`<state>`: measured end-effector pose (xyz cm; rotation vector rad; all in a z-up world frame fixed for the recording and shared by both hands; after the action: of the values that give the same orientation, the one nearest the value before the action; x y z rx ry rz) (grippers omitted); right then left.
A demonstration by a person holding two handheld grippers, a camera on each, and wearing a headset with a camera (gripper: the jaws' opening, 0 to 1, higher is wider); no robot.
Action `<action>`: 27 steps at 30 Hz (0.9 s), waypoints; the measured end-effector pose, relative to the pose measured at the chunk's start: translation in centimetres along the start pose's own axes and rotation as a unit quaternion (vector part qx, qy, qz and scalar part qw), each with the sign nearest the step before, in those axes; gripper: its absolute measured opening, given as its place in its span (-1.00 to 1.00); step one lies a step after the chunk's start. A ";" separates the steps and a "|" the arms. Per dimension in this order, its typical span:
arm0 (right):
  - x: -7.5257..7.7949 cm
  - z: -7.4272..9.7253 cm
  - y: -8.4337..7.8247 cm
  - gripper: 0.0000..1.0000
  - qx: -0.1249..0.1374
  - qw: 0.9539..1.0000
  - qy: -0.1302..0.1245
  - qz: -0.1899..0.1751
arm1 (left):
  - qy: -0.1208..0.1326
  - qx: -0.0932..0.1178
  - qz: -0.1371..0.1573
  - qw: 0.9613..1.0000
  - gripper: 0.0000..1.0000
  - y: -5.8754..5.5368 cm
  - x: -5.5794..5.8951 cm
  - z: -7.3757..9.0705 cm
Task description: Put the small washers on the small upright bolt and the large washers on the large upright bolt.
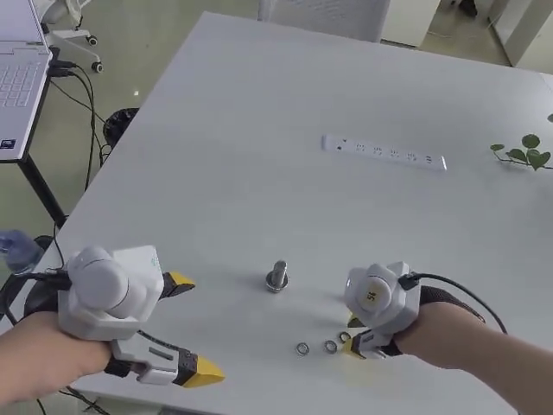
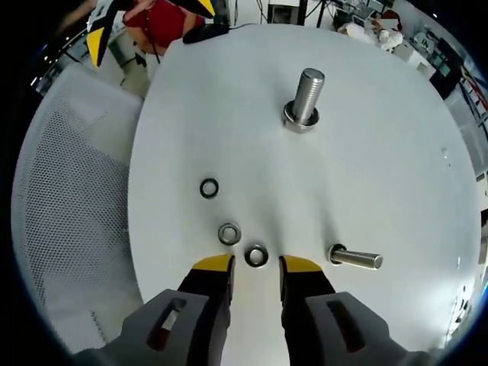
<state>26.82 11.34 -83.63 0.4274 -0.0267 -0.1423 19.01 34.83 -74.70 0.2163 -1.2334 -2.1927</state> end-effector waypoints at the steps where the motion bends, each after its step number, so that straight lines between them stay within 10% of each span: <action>1: 0.0 0.1 0.0 -0.50 0.001 1.000 -0.001 -0.002 | 0.000 0.000 0.000 1.000 0.59 0.0 0.0 0.0; 27: -0.2 -0.1 0.4 -0.72 -0.001 1.000 -0.006 0.018 | -0.004 -0.002 -0.001 1.000 0.56 -0.1 0.0 -0.2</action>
<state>26.72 11.72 -83.57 0.4246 -0.0468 -0.1099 19.04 34.75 -74.87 0.2076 -1.2330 -2.1993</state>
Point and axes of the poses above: the centre of the closed fingertips' face, and the gripper's own axes: z roughly backward along the fingers, x roughly to its right, y roughly out of its top, the point moved 5 cm from there along z, roughly backward along the fingers, and after that the axes turned 8 degrees about x, right-handed, at the moved point
